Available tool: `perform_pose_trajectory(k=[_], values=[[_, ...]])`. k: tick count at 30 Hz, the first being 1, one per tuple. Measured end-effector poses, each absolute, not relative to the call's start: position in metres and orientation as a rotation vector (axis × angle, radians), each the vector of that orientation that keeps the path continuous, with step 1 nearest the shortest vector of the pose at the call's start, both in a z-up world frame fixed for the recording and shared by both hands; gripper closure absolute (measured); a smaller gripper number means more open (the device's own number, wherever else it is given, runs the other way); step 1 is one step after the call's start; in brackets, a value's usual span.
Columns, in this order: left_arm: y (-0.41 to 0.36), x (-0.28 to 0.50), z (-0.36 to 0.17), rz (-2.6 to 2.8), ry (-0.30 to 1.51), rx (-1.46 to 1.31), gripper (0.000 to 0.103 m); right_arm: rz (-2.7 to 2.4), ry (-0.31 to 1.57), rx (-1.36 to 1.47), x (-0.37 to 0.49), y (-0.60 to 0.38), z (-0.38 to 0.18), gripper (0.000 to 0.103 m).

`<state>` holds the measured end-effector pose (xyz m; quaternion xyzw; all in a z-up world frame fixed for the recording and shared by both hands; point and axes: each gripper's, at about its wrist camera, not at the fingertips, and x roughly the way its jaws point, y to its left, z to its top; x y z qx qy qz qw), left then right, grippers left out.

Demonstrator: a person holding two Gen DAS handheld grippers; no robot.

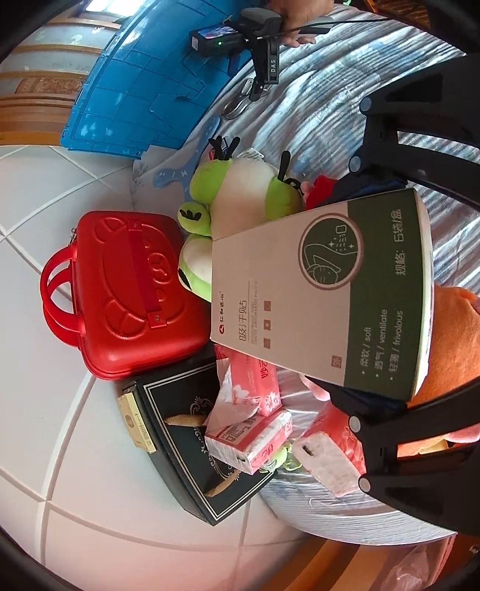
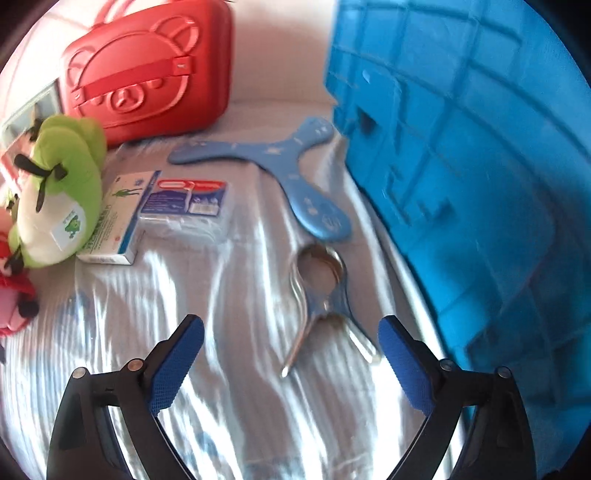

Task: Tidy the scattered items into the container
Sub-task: 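Grasp the white-green box with the left gripper while right grasps the metal clip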

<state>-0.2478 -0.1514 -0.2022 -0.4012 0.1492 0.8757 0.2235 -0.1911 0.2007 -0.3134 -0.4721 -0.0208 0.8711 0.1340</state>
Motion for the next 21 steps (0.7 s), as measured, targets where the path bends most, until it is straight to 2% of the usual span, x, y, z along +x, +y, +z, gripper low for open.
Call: perform_pose_trajectory(k=[3, 5, 6, 7, 8, 14, 21], values=[[-0.150, -0.242, -0.201, 2.431, 0.408, -1.097, 0.028, 2.460, -0.007, -1.407, -0.204, 0.215, -0.328, 0.006], [-0.151, -0.239, -0.198, 2.441, 0.393, -1.090, 0.028, 2.423, 0.019, -1.437, -0.212, 0.224, -0.337, 0.011], [-0.151, -0.238, -0.196, 2.447, 0.388, -1.087, 0.028, 2.414, 0.014, -1.456, -0.215, 0.225, -0.341, 0.018], [-0.152, -0.236, -0.194, 2.451, 0.382, -1.085, 0.028, 2.416, 0.001, -1.482, -0.217, 0.225, -0.345, 0.044], [-0.153, -0.235, -0.192, 2.457, 0.378, -1.082, 0.028, 2.411, -0.024, -1.503, -0.218, 0.224, -0.348, 0.053], [-0.162, -0.221, -0.175, 2.508, 0.324, -1.046, 0.028, 2.480, 0.007, -1.528, -0.201, 0.219, -0.340, 0.066], [-0.169, -0.204, -0.164, 2.571, 0.270, -1.053, 0.028, 2.544, 0.069, -1.563, -0.167, 0.199, -0.319, 0.068]])
